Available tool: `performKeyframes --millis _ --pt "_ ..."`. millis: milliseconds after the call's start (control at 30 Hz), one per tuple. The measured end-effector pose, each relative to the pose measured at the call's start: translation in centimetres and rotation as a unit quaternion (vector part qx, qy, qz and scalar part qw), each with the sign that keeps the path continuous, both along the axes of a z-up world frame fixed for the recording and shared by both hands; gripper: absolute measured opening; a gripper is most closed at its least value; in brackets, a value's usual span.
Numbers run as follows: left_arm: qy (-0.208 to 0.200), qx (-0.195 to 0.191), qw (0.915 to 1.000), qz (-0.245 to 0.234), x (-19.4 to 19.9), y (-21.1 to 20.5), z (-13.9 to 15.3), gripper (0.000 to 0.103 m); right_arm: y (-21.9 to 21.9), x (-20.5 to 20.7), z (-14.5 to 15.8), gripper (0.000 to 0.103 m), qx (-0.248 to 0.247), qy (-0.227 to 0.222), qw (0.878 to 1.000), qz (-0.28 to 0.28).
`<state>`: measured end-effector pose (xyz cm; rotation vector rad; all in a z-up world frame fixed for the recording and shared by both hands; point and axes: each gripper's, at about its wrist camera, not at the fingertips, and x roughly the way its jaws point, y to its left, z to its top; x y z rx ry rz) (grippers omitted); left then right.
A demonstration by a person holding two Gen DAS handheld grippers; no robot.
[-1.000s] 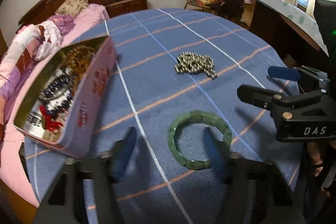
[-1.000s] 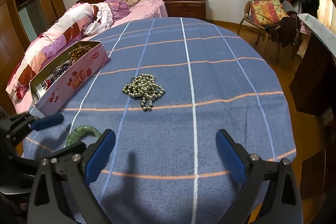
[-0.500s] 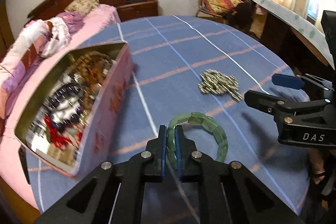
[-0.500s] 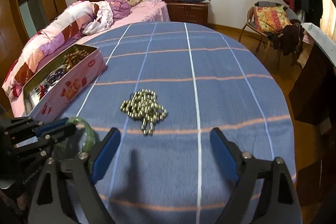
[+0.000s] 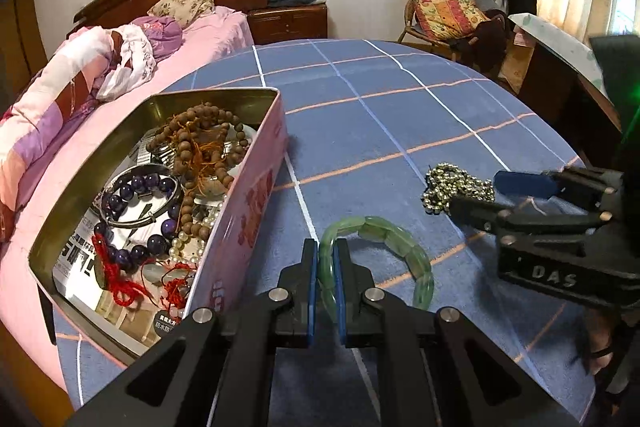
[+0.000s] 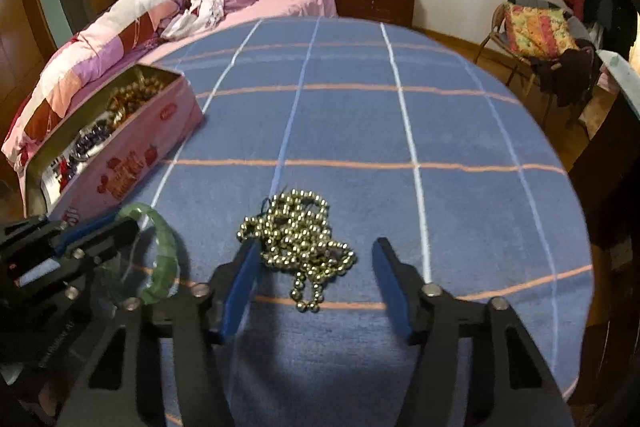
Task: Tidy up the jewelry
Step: 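Grasp the green jade bangle with the left tool while the right tool grasps the silver bead chain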
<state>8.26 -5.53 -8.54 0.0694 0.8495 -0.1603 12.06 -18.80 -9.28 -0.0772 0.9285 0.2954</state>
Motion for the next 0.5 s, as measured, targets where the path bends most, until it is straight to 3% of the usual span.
performKeyframes --millis 233,500 --pt "0.000 -0.007 0.9999 0.012 0.18 0.28 0.02 0.007 0.28 -0.69 0.37 0.027 -0.003 -0.008 1.000 0.014" --pt "0.000 -0.008 0.9999 0.012 0.18 0.29 0.02 0.007 0.57 -0.95 0.56 0.015 0.005 -0.016 1.000 0.023"
